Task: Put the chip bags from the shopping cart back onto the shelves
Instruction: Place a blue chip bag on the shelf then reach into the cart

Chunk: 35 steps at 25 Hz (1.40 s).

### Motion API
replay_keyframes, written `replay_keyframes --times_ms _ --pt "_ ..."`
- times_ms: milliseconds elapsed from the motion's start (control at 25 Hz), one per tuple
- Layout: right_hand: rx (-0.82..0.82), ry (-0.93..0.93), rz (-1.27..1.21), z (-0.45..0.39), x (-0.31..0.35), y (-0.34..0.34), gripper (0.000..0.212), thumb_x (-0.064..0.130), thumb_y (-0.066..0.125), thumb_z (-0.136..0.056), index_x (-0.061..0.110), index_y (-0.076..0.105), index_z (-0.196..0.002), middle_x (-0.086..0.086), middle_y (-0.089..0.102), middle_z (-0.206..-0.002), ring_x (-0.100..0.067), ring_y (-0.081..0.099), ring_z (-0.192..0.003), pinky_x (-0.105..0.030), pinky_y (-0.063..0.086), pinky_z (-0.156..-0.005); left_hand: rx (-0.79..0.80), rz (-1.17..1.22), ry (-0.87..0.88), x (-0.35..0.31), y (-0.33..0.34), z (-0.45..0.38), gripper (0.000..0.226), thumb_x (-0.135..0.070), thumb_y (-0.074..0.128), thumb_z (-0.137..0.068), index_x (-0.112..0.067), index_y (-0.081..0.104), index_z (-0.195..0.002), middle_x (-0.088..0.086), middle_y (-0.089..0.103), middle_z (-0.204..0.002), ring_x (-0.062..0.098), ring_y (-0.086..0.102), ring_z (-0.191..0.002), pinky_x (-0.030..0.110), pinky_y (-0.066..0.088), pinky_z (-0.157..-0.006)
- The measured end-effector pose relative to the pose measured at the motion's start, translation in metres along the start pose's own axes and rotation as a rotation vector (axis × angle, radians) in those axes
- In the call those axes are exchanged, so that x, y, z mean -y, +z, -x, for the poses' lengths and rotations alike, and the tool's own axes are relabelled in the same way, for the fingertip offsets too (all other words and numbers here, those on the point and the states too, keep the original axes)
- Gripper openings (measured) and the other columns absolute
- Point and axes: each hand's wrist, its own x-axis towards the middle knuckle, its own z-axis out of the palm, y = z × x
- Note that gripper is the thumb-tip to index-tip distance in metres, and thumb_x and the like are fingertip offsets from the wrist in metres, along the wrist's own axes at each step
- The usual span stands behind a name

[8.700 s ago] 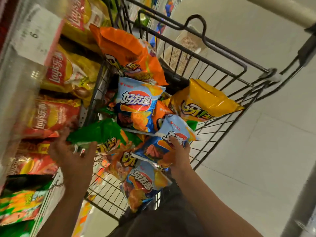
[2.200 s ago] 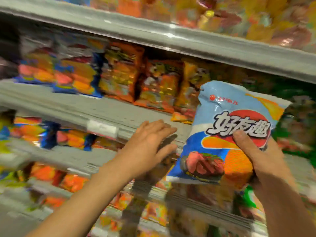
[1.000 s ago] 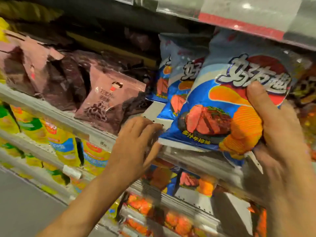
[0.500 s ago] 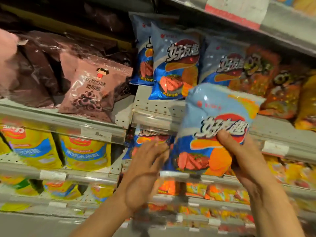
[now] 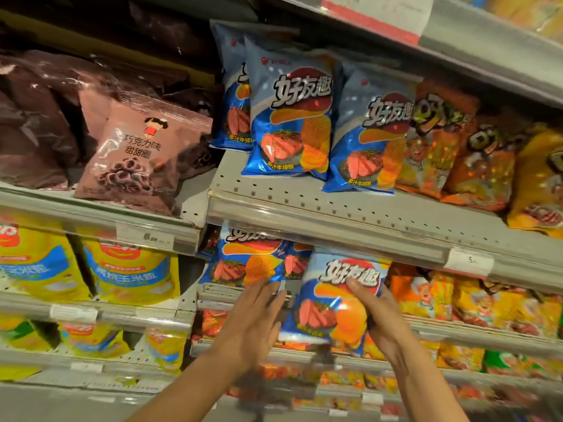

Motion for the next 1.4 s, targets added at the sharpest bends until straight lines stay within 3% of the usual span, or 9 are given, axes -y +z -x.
replay_keyframes --times_ms 160,280,400,480,640,760,840,1040,1400 --pt "-0.039 -0.163 0.041 -0.055 0.022 0.004 0.014 0.006 0.078 -0.081 0.016 0.078 -0.091 -0.001 0.08 -0.088 -0.017 0.075 -0.077 -0.026 0.058 -0.062 -0.006 -0.072 -0.103 -0.007 0.015 -0.01 0.053 -0.032 0.072 -0.084 -0.007 0.065 -0.13 0.01 0.066 -0.117 0.033 0.062 -0.113 0.049 0.05 -0.102" --pt "-0.001 -0.096 0.096 -0.078 0.01 -0.003 0.022 0.001 0.071 -0.09 0.019 0.071 -0.076 0.004 0.077 -0.075 -0.011 0.069 -0.069 -0.022 0.053 -0.051 -0.023 -0.132 -0.182 -0.014 0.028 -0.01 0.056 -0.042 0.055 -0.094 -0.007 0.059 -0.138 0.007 0.064 -0.107 0.03 0.061 -0.101 0.046 0.047 -0.101" --pt "0.128 -0.213 0.131 -0.081 -0.008 -0.001 0.01 0.019 0.078 -0.087 0.024 0.072 -0.093 0.0 0.078 -0.102 -0.006 0.072 -0.088 -0.021 0.056 -0.072 -0.048 -0.149 -0.255 -0.019 0.034 -0.012 0.062 -0.044 0.048 -0.095 -0.004 0.055 -0.141 0.01 0.065 -0.107 0.032 0.063 -0.101 0.048 0.042 -0.105" --pt "0.234 -0.307 0.198 -0.077 -0.018 -0.009 0.03 0.029 0.087 -0.078 0.035 0.075 -0.105 0.019 0.078 -0.1 -0.001 0.072 -0.097 -0.022 0.057 -0.084 -0.068 -0.089 -0.305 -0.026 0.032 -0.014 0.062 -0.047 0.044 -0.098 -0.004 0.053 -0.142 0.012 0.063 -0.114 0.033 0.06 -0.108 0.048 0.034 -0.111" --pt "0.255 -0.182 0.437 -0.088 -0.019 -0.017 0.028 0.051 0.085 -0.062 0.039 0.066 -0.077 0.038 0.063 -0.058 0.02 0.061 -0.058 -0.007 0.049 -0.053 -0.088 -0.003 -0.324 -0.039 0.023 -0.017 0.063 -0.049 0.044 -0.101 -0.006 0.047 -0.148 0.016 0.054 -0.133 0.032 0.053 -0.123 0.046 0.035 -0.115" --pt "0.362 -0.204 0.488 -0.1 -0.014 -0.022 0.04 0.041 0.089 -0.07 0.056 0.069 -0.1 0.044 0.067 -0.096 0.025 0.059 -0.096 0.0 0.045 -0.083 -0.2 -0.026 -0.286 -0.037 0.015 -0.03 0.064 -0.041 0.059 -0.096 -0.011 0.044 -0.15 0.016 0.043 -0.145 0.034 0.043 -0.136 0.046 0.036 -0.114" --pt "0.396 -0.202 0.538 -0.098 -0.016 -0.02 0.057 0.045 0.088 -0.072 0.041 0.065 -0.123 0.023 0.07 -0.121 -0.002 0.063 -0.118 -0.028 0.048 -0.107 -0.24 -0.098 -0.368 -0.024 0.009 -0.04 0.066 -0.045 0.059 -0.094 -0.013 0.043 -0.15 0.018 0.036 -0.149 0.04 0.032 -0.143 0.051 0.03 -0.118" --pt "0.346 -0.268 0.558 -0.083 -0.019 -0.003 0.041 0.038 0.087 -0.078 0.034 0.061 -0.111 0.062 0.048 -0.071 0.04 0.046 -0.075 0.012 0.031 -0.063 -0.076 -0.115 -0.55 0.003 -0.002 -0.055 0.079 -0.067 0.043 -0.09 -0.01 0.043 -0.144 0.02 0.039 -0.144 0.043 0.034 -0.138 0.056 0.033 -0.114" --pt "0.121 -0.313 0.434 -0.054 -0.013 0.029 0.044 0.015 0.086 -0.08 0.017 0.066 -0.119 0.007 0.072 -0.111 0.008 0.067 -0.097 -0.019 0.054 -0.093 0.04 -0.088 -0.629 -0.009 -0.008 -0.062 0.108 -0.085 0.022 -0.077 -0.015 0.022 -0.16 0.018 0.014 -0.166 0.04 0.005 -0.154 0.063 0.019 -0.118"
